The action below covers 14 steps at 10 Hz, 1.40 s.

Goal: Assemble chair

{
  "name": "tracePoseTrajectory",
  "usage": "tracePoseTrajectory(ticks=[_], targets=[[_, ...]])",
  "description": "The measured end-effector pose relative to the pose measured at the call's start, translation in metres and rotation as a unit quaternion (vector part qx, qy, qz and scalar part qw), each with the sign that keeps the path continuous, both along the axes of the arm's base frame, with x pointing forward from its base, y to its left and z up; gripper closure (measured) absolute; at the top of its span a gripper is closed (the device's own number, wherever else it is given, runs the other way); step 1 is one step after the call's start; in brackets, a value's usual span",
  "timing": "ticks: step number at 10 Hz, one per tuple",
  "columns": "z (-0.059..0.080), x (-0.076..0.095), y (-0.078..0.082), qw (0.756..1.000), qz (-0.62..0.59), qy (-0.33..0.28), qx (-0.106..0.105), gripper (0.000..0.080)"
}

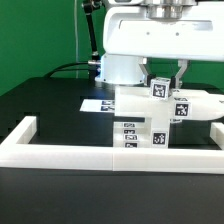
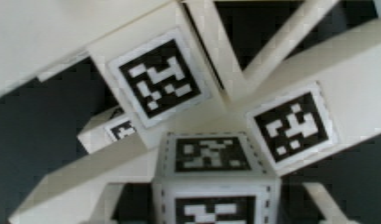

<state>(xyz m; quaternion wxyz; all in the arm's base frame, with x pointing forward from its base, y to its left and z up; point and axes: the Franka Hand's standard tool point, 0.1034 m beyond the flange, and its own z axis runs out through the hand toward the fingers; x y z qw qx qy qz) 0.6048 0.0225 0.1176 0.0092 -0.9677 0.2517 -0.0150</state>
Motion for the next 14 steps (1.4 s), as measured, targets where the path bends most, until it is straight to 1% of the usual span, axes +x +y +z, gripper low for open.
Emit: tracePoseTrajectory(ticks=[2, 4, 7, 9, 10, 11, 12, 13, 14], targets=[[0.0000, 0.0000, 0.0017, 0.995, -0.096, 0.001, 0.004, 0.0512], [0.0000, 0.0001, 0.0029, 0.974, -0.226, 0.002, 0.009, 0.0512], [0.0000, 0.0005, 0.0019, 0.945, -0.325, 0.006, 0.018, 0.0512], [-0.0003, 0.0005, 0.0033, 0.932, -0.361, 0.007, 0.020, 0.0512], [-0.0006, 0.0003, 0.0033, 0.933, -0.359, 0.007, 0.020, 0.0402], [-0.0006, 0.0003, 0.0032, 0.940, -0.340, 0.006, 0.019, 0.0266], [-0.0006, 0.0003, 0.0032, 0.944, -0.329, 0.006, 0.019, 0.0187], [-0.0001, 0.0006, 0.0030, 0.953, -0.304, 0.005, 0.018, 0.0187], [0.0003, 0.0006, 0.0027, 0.973, -0.232, 0.004, 0.013, 0.0156]])
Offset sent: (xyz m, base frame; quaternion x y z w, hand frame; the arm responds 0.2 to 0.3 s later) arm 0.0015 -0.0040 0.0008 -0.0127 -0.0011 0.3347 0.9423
